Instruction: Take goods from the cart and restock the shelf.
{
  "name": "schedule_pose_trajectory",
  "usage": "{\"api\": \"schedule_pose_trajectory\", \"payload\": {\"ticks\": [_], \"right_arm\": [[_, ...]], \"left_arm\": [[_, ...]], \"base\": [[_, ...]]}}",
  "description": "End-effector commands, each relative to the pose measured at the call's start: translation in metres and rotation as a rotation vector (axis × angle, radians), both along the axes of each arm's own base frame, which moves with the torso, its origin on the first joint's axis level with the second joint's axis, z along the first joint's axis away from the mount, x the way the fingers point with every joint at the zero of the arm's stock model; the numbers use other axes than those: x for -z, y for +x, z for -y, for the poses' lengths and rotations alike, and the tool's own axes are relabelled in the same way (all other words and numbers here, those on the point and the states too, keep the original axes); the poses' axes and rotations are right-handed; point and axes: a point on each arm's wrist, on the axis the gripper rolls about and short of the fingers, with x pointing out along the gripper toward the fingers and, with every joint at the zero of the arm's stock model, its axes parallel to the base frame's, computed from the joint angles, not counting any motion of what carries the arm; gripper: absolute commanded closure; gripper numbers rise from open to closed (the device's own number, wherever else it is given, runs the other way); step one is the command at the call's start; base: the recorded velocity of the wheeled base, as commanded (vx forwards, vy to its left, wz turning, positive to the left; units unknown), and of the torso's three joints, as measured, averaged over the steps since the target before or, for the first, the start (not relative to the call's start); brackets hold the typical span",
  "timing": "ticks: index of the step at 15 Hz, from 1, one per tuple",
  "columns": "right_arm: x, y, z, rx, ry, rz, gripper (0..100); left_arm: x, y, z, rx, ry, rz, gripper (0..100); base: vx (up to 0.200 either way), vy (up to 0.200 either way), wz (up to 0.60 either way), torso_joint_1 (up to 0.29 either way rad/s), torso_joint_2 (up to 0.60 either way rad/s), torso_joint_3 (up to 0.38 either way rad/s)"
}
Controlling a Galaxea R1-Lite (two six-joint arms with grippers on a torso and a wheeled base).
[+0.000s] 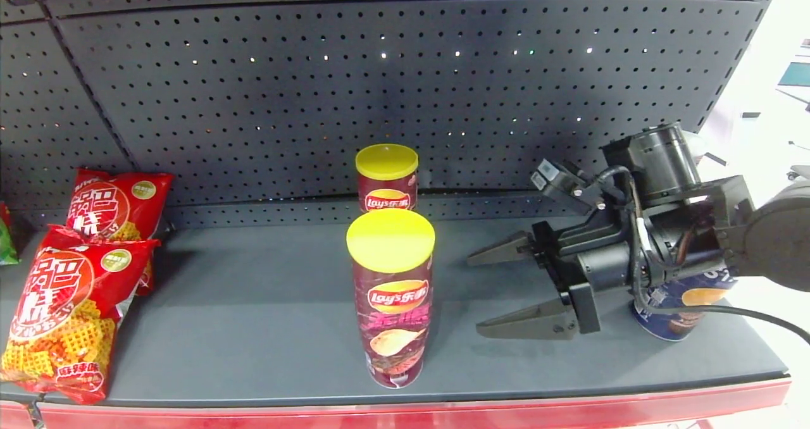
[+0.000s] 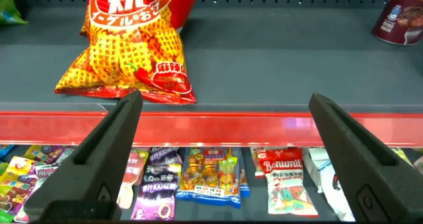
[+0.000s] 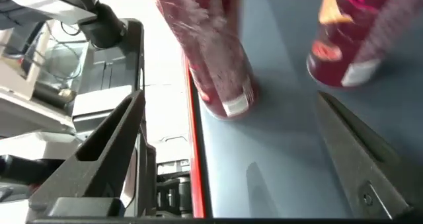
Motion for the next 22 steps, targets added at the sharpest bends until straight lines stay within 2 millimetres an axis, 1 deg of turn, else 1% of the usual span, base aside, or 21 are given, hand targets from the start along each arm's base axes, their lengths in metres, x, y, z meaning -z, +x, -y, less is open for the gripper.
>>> {"api": "schedule_pose_trajectory", "payload": {"ticks": [1, 5, 7, 9, 10, 14, 17, 18, 19, 21, 22], "right_arm": [[-0.006, -0.009, 0.014, 0.031, 0.002, 0.014, 0], [-0.008, -0.023, 0.037, 0.103, -0.005, 0.014, 0], [-0.01, -0.026, 0.045, 0.125, 0.0, 0.023, 0], [-0.018, -0.031, 0.051, 0.138, 0.016, 0.051, 0], [-0.023, -0.037, 0.054, 0.138, 0.026, 0.072, 0], [-0.04, -0.082, 0.07, 0.151, 0.081, 0.111, 0], [-0.063, -0.116, 0.077, 0.13, 0.155, 0.166, 0], [-0.07, -0.137, 0.08, 0.103, 0.195, 0.172, 0], [-0.075, -0.151, 0.085, 0.101, 0.225, 0.171, 0], [-0.081, -0.181, 0.101, 0.153, 0.294, 0.141, 0], [-0.082, -0.188, 0.106, 0.179, 0.312, 0.132, 0]], "left_arm": [[0.0, 0.0, 0.0, -0.001, 0.0, 0.0, 0], [0.0, 0.0, 0.0, -0.001, 0.0, -0.001, 0], [0.0, 0.0, 0.0, -0.001, 0.0, -0.001, 0], [0.0, 0.0, 0.0, -0.001, 0.0, -0.001, 0], [0.0, 0.0, 0.0, -0.001, 0.0, -0.001, 0], [0.0, 0.0, 0.0, -0.001, 0.0, -0.001, 0], [0.0, 0.0, 0.0, -0.001, 0.0, -0.001, 0], [0.0, 0.0, 0.0, -0.001, 0.0, 0.0, 0], [0.0, 0.0, 0.0, -0.001, 0.0, -0.001, 0], [0.0, 0.0, 0.0, -0.001, 0.0, -0.001, 0], [0.0, 0.0, 0.0, -0.001, 0.0, 0.0, 0]], "base": [[0.0, 0.0, 0.0, 0.0, 0.0, 0.0], [0.0, 0.0, 0.0, 0.0, 0.0, 0.0], [0.0, 0.0, 0.0, 0.0, 0.0, 0.0], [0.0, 0.0, 0.0, 0.0, 0.0, 0.0], [0.0, 0.0, 0.0, 0.0, 0.0, 0.0], [0.0, 0.0, 0.0, 0.0, 0.0, 0.0], [0.0, 0.0, 0.0, 0.0, 0.0, 0.0], [0.0, 0.0, 0.0, 0.0, 0.0, 0.0], [0.0, 0.0, 0.0, 0.0, 0.0, 0.0], [0.0, 0.0, 0.0, 0.0, 0.0, 0.0], [0.0, 0.0, 0.0, 0.0, 0.0, 0.0]]}}
